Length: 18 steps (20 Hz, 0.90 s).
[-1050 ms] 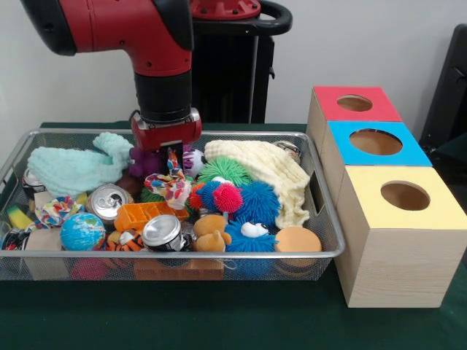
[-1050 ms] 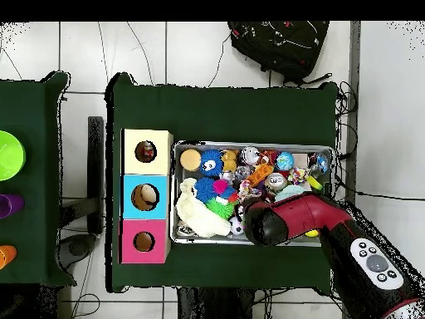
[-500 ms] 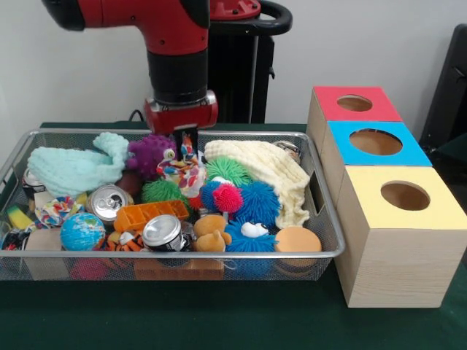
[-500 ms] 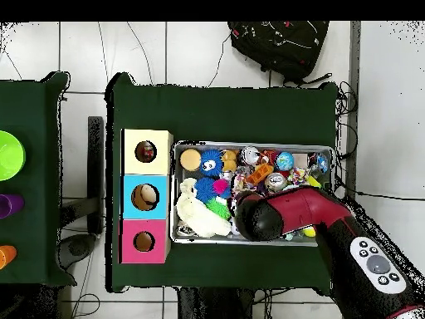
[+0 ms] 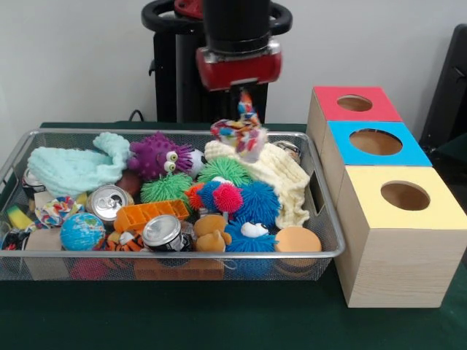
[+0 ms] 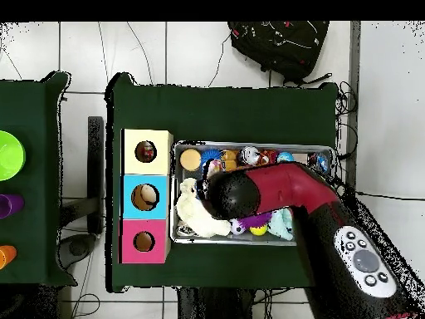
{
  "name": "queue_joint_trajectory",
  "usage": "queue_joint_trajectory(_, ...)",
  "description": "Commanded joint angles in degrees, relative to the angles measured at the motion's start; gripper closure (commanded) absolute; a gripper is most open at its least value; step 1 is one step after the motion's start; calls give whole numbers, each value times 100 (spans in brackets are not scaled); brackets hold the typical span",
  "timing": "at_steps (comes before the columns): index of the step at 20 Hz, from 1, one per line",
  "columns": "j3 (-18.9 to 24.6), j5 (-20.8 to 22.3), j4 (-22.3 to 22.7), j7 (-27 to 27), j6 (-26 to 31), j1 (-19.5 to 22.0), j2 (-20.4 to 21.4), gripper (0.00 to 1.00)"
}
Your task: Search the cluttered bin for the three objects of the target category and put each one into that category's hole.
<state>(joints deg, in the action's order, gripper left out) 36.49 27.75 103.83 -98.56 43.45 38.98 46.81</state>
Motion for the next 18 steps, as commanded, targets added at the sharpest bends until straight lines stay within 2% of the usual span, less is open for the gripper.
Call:
queue_joint_trajectory(1,-514,-721,-191,-1838,664,-1117,565,100)
queue_joint_trajectory(3,-883,-779,-379,-2405,710,-1647,595,100)
queue_joint_trajectory(6,-1366,-853,-773,-2940,927,-2295,494,100)
queue_joint_trajectory(9,-1833,-681,-1117,-3214,567,-2748,28,100)
queue_joint_trajectory(11,-2083,-445,-1255,-3139,58,-2842,-355,100)
queue_joint_trajectory(14,-2154,-216,-1365,-2725,-364,-2724,-717,100)
queue_joint_trajectory(18,-2146,-131,-1327,-2303,-507,-2562,-784,100)
